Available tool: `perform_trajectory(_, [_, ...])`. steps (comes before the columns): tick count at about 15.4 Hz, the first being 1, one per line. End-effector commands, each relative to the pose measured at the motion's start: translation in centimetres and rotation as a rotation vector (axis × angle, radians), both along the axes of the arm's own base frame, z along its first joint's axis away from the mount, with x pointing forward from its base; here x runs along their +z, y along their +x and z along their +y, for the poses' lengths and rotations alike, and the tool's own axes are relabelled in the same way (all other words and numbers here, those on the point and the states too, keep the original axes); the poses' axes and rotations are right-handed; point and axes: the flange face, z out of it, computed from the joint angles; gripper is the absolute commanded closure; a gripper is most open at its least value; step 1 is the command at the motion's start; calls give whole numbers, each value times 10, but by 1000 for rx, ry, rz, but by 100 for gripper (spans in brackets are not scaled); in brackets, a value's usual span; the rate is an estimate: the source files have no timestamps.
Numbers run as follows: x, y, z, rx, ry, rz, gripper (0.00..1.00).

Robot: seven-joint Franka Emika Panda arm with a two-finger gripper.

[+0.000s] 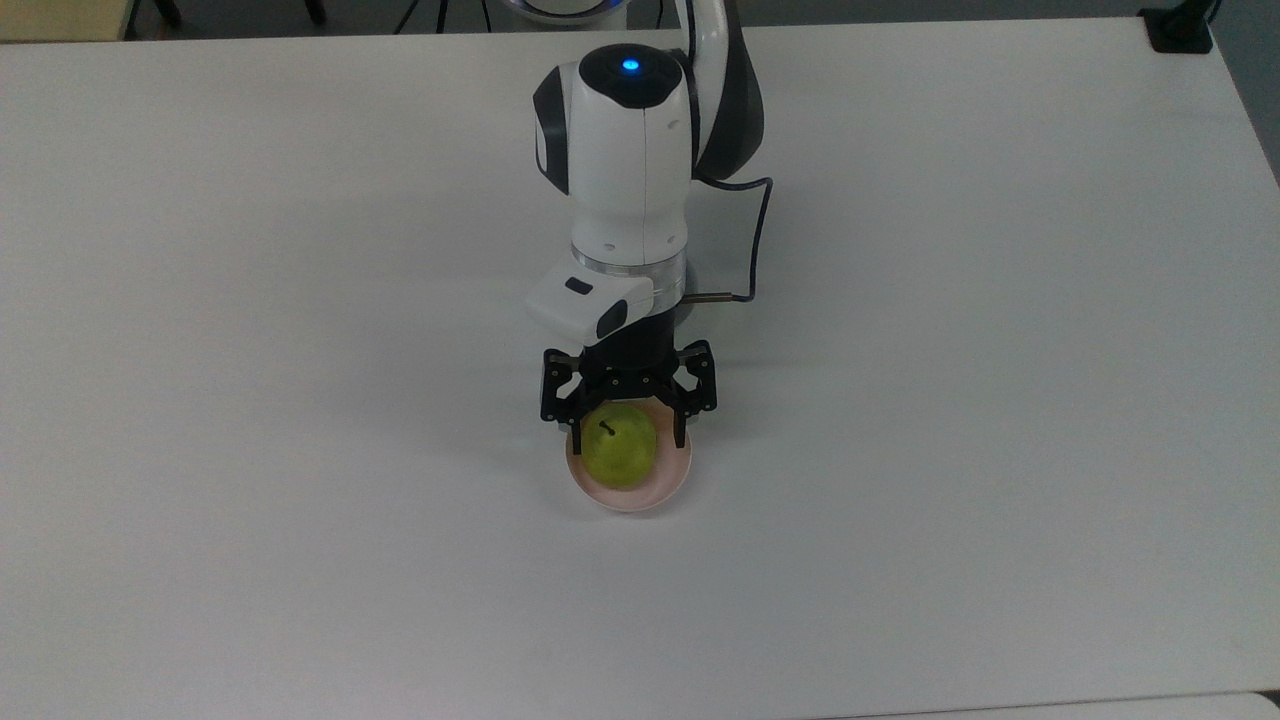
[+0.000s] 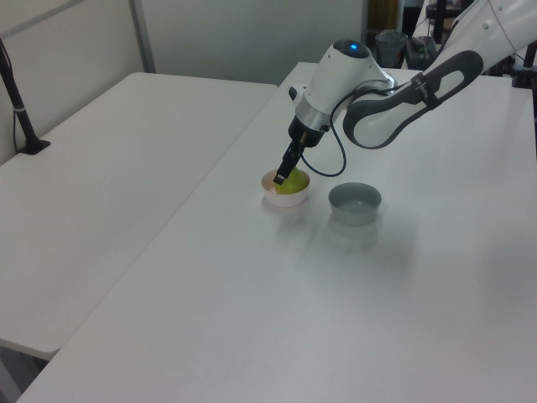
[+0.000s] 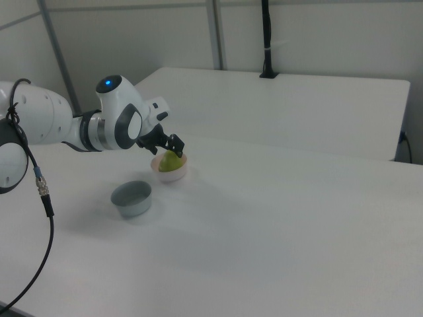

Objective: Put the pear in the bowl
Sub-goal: 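Lower the pear into the pink bowl and open the gripper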

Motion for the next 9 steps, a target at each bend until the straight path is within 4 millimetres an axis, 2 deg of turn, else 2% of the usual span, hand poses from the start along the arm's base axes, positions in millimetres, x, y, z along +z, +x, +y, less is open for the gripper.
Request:
perform_trajectory(1, [7, -1, -1, -5, -4, -28, 0])
perform_trajectory(5, [28, -5, -5, -19, -10, 3, 0])
perform_trajectory(9, [68, -11, -12, -48, -29, 63, 0])
